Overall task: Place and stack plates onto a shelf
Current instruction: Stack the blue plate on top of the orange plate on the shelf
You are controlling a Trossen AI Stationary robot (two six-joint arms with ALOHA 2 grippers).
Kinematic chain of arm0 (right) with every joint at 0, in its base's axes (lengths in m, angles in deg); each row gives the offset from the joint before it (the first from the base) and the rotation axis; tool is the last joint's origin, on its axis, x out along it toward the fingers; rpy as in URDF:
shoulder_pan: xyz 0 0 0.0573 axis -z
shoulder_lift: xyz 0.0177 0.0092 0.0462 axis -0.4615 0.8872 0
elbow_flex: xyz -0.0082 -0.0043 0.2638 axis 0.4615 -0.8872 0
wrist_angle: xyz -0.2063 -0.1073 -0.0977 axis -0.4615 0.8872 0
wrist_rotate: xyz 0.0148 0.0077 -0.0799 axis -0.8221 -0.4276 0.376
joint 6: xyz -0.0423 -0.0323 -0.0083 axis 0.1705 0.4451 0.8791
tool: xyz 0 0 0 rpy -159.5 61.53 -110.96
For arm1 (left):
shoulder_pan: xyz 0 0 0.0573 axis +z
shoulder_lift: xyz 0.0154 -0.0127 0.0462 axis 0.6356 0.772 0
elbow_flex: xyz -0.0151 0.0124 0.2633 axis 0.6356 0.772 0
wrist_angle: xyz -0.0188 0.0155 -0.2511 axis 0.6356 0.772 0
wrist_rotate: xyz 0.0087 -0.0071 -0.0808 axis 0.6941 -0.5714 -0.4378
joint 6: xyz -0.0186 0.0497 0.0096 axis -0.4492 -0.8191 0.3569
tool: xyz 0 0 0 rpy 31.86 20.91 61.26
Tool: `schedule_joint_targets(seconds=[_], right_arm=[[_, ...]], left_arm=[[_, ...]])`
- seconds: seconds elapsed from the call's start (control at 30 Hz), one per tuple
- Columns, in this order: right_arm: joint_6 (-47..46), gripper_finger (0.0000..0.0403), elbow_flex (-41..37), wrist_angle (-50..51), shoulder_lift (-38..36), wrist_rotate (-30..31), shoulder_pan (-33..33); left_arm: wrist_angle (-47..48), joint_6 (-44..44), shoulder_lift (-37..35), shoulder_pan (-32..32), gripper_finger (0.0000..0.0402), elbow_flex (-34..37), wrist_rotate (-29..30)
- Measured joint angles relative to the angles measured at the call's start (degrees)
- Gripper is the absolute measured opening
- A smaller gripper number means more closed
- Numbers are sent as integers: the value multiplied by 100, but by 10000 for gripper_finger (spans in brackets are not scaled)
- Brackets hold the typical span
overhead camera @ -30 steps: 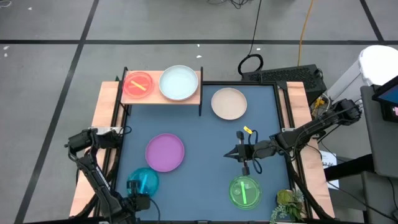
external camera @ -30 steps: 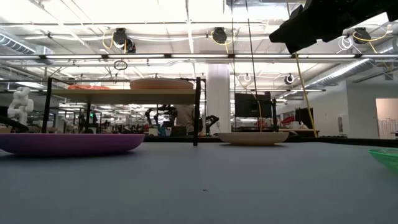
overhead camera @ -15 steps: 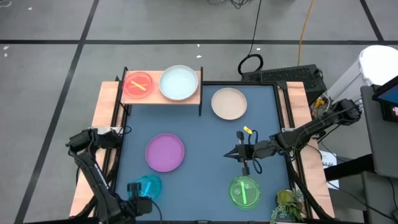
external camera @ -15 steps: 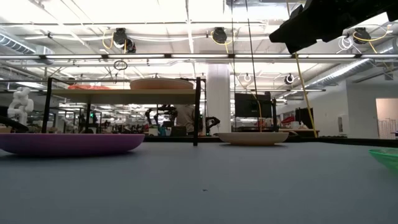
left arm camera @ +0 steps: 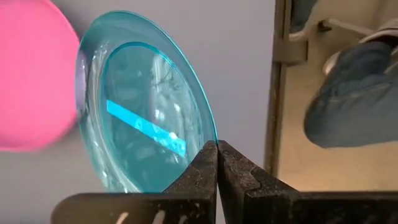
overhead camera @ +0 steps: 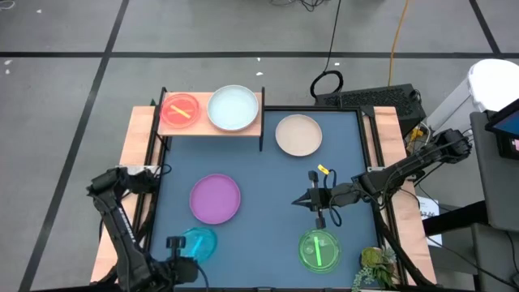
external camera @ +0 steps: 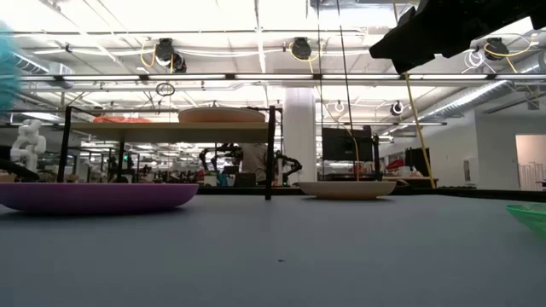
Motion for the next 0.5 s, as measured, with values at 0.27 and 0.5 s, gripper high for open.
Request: schedule_joint_targets(seconds=[0.27,0.5], right_arm=[[160,0,0,0,0,1,1],[509,0,0,0,0,2,0]], left_arm=[[875,-1389,-2,492,3,-580,966],[1187,-2824,-6,1216,3,-786,1650]])
